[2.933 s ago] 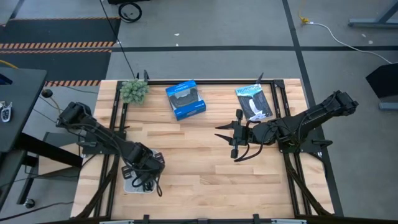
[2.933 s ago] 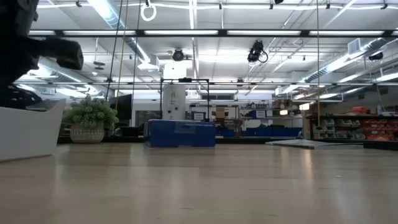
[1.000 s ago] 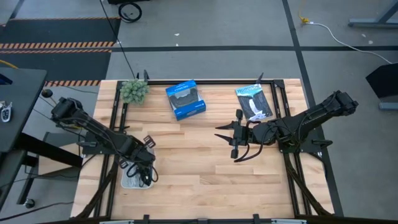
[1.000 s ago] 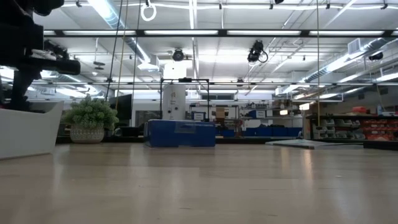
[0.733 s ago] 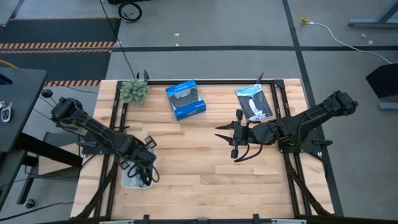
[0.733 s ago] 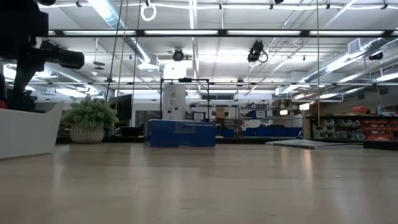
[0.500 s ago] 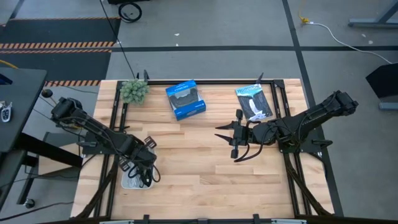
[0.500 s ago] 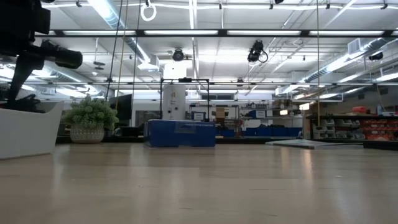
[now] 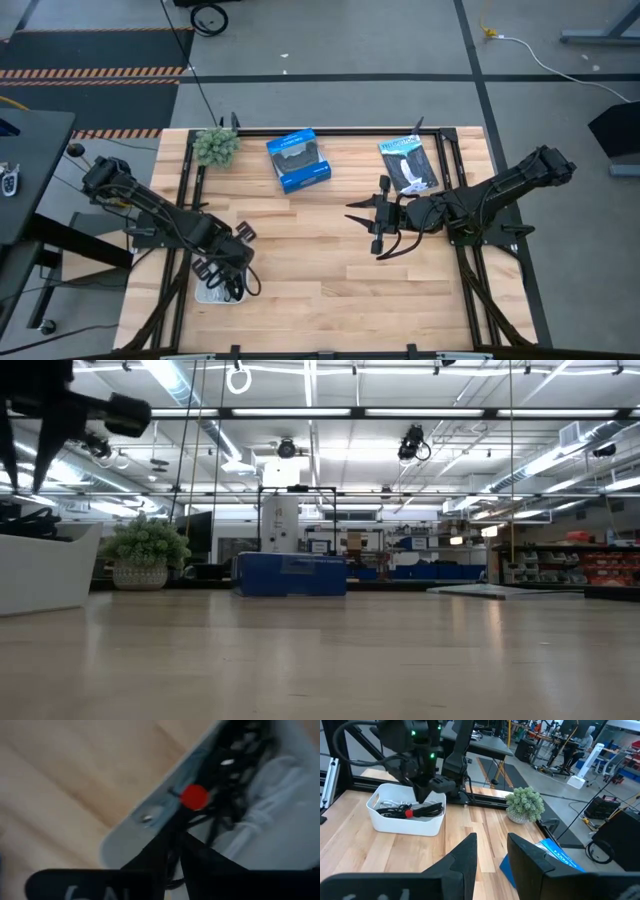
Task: Pick and place USB-C Cables
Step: Put the black charger cable into the white bin
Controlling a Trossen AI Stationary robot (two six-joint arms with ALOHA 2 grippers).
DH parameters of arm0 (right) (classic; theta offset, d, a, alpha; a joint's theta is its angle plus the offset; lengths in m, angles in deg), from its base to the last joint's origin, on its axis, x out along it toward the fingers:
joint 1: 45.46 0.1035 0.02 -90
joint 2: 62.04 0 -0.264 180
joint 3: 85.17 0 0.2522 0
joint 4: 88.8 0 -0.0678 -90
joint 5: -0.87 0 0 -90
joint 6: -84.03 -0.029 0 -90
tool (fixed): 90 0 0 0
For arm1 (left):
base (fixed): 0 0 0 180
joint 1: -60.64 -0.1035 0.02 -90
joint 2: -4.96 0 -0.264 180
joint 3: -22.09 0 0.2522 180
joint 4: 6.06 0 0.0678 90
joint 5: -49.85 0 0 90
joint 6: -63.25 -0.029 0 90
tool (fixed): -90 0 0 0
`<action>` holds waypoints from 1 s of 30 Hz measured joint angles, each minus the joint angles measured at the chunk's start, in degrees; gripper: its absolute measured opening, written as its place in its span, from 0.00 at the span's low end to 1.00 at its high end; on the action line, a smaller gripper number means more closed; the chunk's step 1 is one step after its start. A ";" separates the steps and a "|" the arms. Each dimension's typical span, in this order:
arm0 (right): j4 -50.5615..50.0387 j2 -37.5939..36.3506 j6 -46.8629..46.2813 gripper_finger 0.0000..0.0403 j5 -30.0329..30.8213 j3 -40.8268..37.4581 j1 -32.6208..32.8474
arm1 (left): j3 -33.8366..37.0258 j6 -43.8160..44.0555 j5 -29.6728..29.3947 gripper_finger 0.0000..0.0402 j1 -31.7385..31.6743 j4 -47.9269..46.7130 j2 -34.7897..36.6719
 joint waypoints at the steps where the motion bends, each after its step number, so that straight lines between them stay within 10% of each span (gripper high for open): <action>1: 0.00 0.00 0.00 0.28 0.01 0.00 0.00 | -0.04 0.16 -1.64 0.12 0.00 0.09 0.00; 15: 0.00 0.00 0.04 0.28 0.00 0.00 0.00 | 9.75 3.08 -4.11 0.01 -0.11 5.84 0.00; 30: 0.11 0.00 0.02 0.28 0.00 0.00 0.00 | 3.01 3.62 -4.10 0.02 -0.11 3.45 0.00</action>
